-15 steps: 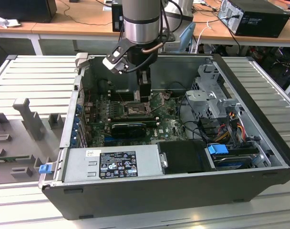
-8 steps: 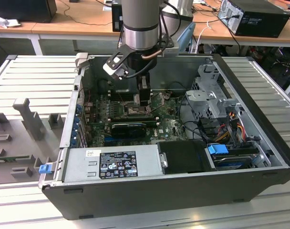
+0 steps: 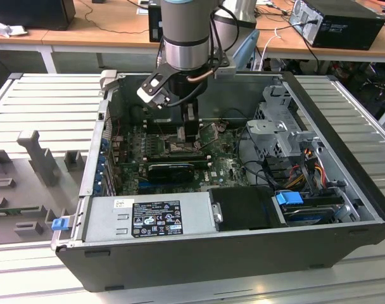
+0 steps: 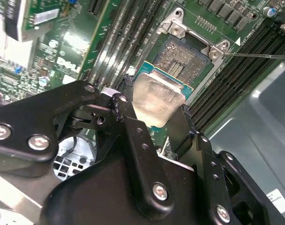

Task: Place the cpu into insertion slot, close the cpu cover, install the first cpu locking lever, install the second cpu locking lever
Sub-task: 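Place the cpu into insertion slot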

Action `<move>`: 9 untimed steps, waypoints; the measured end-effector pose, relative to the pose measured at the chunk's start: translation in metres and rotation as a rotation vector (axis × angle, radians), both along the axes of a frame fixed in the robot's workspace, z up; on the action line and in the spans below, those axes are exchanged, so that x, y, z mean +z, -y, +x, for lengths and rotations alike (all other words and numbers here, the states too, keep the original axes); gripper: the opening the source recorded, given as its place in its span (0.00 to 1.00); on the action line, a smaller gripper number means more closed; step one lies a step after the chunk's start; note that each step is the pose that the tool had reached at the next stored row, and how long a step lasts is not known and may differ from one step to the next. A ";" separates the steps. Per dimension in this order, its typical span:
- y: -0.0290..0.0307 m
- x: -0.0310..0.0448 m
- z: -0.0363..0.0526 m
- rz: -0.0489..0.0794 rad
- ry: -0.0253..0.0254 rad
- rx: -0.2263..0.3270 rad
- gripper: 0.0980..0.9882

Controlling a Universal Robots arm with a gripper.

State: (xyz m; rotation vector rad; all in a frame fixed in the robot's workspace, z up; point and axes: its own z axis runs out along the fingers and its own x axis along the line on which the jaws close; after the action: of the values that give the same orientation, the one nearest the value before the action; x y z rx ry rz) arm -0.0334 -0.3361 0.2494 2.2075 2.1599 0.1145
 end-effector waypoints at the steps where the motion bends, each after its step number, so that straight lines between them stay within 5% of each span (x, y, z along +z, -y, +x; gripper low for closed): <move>1: -0.0002 -0.0020 -0.0012 0.000 0.0000 0.001 0.48; 6: -0.0016 -0.0172 -0.0100 0.002 -0.0001 0.035 0.48; 9: -0.0016 -0.0183 -0.0111 0.002 -0.0001 0.035 0.48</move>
State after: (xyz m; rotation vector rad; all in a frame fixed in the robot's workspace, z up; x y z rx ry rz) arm -0.0444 -0.3345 0.2311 2.1714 2.1999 0.1180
